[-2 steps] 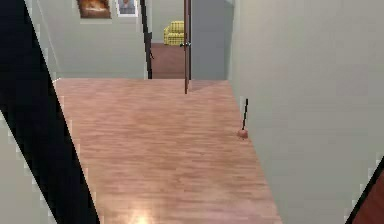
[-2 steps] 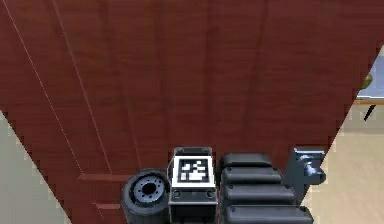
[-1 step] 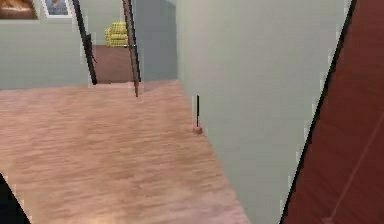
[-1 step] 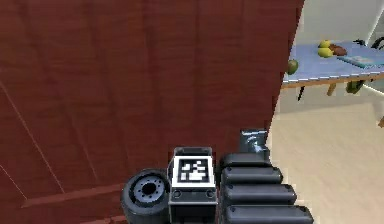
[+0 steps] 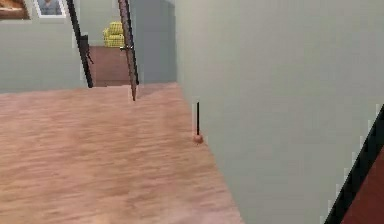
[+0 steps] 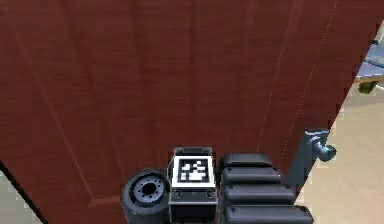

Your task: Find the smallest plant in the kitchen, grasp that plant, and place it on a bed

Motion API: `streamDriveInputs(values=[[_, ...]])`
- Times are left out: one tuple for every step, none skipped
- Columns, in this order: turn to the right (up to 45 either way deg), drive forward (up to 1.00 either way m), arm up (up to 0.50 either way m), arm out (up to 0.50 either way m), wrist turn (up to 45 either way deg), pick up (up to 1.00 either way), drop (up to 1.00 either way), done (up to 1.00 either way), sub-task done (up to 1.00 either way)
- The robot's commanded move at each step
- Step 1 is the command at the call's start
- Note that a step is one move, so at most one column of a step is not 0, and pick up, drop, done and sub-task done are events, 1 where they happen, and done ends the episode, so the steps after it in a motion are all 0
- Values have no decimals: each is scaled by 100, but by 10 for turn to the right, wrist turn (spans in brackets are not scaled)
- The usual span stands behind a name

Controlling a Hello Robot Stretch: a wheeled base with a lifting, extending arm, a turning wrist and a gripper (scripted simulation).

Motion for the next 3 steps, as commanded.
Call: streamDriveInputs(values=[[-240,0,0,0,0,0,0,0,0],[0,100,0,0,0,0,0,0,0],[0,100,0,0,0,0,0,0,0]])
